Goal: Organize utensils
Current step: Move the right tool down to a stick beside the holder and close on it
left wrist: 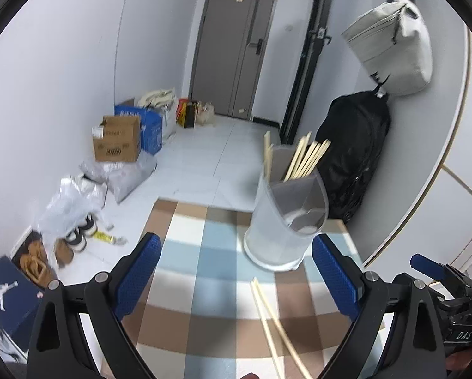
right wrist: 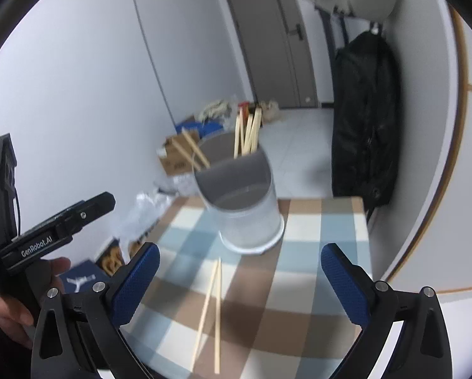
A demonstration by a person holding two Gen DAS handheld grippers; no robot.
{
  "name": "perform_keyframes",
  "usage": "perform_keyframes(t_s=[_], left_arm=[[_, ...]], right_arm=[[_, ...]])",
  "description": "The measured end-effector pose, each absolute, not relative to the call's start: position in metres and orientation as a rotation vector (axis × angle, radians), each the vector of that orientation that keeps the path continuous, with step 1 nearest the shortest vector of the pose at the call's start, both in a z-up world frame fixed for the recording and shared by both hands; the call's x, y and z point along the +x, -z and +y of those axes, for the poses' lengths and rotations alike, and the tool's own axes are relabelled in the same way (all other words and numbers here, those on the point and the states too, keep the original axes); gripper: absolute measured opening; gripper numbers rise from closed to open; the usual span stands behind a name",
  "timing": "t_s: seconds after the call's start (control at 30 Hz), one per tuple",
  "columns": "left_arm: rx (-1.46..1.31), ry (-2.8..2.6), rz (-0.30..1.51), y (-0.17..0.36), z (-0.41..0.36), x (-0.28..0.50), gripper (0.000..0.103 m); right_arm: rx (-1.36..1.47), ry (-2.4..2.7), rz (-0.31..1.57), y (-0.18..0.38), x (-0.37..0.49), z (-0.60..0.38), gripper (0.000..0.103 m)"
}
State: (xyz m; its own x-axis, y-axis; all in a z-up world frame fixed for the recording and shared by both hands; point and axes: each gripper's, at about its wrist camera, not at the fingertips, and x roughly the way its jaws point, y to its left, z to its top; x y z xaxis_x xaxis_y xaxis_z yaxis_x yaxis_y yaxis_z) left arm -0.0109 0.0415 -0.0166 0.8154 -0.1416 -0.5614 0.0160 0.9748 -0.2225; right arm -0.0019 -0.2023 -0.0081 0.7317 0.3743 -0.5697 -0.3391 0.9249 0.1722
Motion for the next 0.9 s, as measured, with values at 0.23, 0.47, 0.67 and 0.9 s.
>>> perform_keyframes(t_s=[0.23,0.47,0.67,0.9], left_arm=[[-0.297,0.039,0.755,0.049,0.064,0.001,0.094],[-0.309,0.007,0.8,0.056,0.08,0.006,0.094],[-0.358,0.003,0.831,0.061,0.094,0.01,0.094],[-0.386,-0.001,0.829,0.06,0.103,0.009,0.094]], right_arm=[[-0.013,-0.426,0.788,0.05,0.02,-0.176,0.091],[-0.089,-0.437,0.949,0.095,0.05,-0.145,0.074],[-0.196,-0.406,1.0,0.122,0.069,-0.12,0.053],[-0.343,-0.379,1.022,0.137,0.078,-0.098,0.038]])
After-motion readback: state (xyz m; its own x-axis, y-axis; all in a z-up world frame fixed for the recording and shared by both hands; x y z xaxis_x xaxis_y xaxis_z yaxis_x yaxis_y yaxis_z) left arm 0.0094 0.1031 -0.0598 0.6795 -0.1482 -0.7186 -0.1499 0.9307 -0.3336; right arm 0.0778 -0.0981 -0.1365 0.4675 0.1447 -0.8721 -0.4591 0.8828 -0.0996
